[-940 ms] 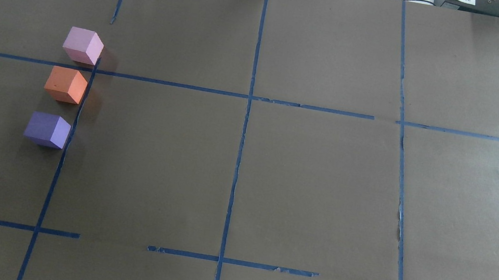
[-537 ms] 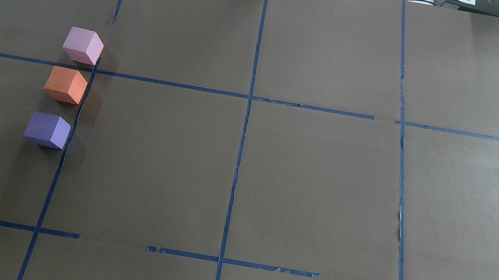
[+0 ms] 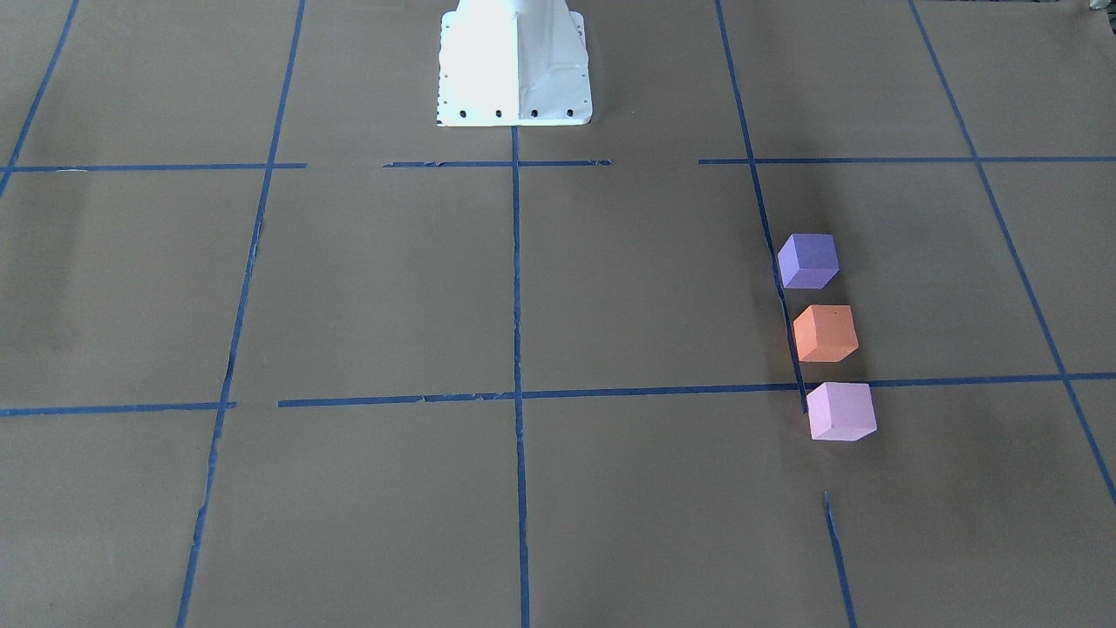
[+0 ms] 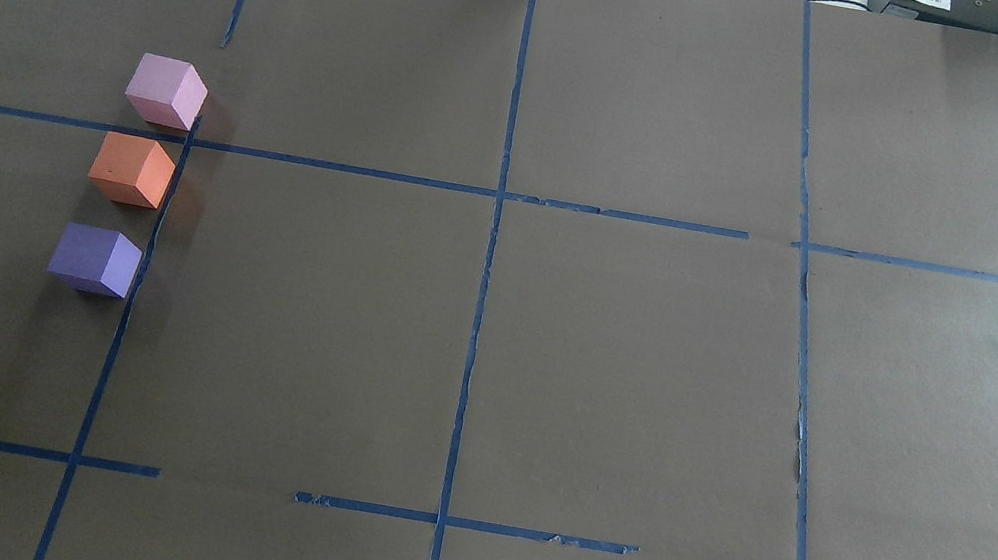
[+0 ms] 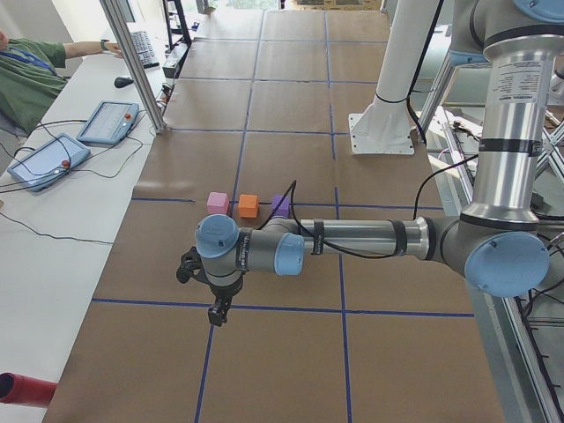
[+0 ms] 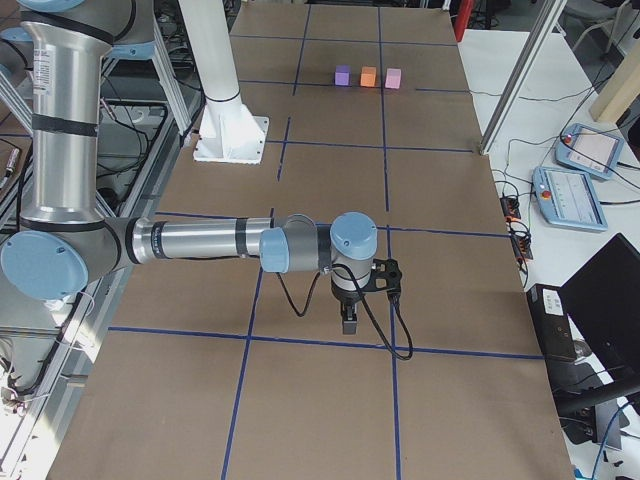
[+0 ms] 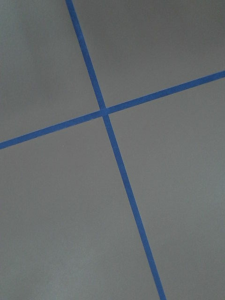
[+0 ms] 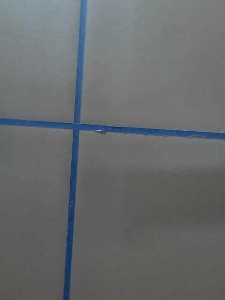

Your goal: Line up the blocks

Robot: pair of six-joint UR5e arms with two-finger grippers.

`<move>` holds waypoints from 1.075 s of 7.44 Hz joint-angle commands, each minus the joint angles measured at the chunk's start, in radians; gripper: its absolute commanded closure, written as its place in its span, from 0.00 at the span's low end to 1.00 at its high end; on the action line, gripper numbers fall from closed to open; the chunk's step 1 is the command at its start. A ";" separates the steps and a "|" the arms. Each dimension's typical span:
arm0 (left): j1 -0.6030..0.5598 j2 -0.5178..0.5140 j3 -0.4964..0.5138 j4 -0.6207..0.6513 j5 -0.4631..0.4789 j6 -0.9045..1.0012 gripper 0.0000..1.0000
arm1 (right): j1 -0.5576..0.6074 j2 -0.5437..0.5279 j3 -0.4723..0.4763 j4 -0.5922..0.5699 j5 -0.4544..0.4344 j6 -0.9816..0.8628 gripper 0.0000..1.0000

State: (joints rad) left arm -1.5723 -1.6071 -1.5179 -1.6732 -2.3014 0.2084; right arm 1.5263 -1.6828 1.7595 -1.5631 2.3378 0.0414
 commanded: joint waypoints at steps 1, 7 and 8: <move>0.000 0.001 0.002 -0.003 -0.001 -0.063 0.00 | 0.000 0.000 0.000 0.000 0.000 0.000 0.00; 0.000 0.018 -0.005 -0.003 0.010 -0.060 0.00 | 0.000 0.000 0.000 0.000 0.000 0.000 0.00; 0.000 0.018 -0.004 -0.003 0.010 -0.061 0.00 | 0.000 0.000 0.000 0.000 0.000 0.000 0.00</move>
State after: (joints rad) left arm -1.5723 -1.5916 -1.5217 -1.6764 -2.2918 0.1480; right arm 1.5263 -1.6828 1.7595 -1.5631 2.3378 0.0414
